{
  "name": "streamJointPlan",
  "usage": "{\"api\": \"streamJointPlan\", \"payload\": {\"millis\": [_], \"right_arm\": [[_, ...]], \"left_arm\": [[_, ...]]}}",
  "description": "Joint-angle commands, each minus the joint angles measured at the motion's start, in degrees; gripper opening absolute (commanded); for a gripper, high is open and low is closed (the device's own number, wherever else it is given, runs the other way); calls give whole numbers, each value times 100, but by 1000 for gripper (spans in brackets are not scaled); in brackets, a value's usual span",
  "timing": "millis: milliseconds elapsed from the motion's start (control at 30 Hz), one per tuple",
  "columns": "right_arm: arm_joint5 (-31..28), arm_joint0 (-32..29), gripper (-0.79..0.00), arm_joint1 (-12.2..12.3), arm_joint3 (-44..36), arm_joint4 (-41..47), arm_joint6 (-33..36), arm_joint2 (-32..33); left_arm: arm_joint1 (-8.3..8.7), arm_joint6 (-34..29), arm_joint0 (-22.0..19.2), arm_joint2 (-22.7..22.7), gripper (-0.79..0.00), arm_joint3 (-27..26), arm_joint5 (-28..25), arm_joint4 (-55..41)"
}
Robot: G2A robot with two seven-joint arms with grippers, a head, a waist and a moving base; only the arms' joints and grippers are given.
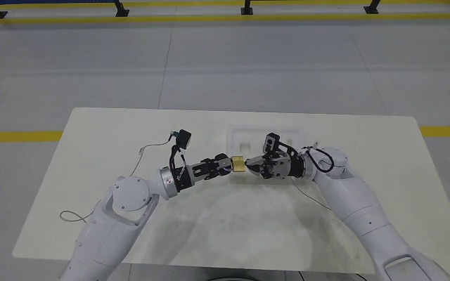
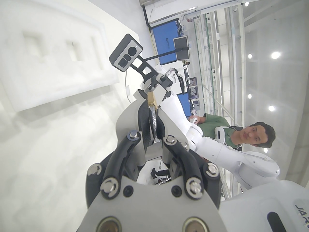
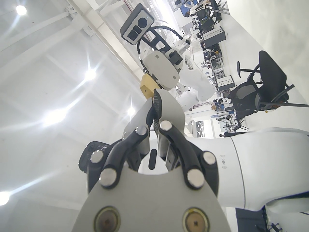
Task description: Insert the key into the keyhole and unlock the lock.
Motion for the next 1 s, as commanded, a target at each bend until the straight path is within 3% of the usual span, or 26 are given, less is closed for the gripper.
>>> {"api": "streamJointPlan", "payload": {"millis": [0, 233, 333, 500, 800, 967], "right_arm": [[31, 13, -785, -2, 20, -1, 9, -11], [73, 50, -785, -14, 96, 16, 12, -49], [11, 54, -674, -18, 97, 23, -11, -43], [-95, 47, -622, -20, 84, 21, -57, -22], [-443, -27, -646, 30, -42, -164, -145, 148], [-782, -81, -610, 94, -189, -563, -84, 264]], "left_arm": [[1, 5, -6, 4, -785, 6, -12, -3], [3, 31, -21, 21, -785, 33, -4, -45], [2, 54, -31, 27, -785, 44, 21, -86], [2, 85, -44, 40, -785, 59, 48, -102], [-3, 140, -74, 70, -785, 85, 107, -218], [-3, 185, -72, 59, -785, 91, 154, -276]]}}
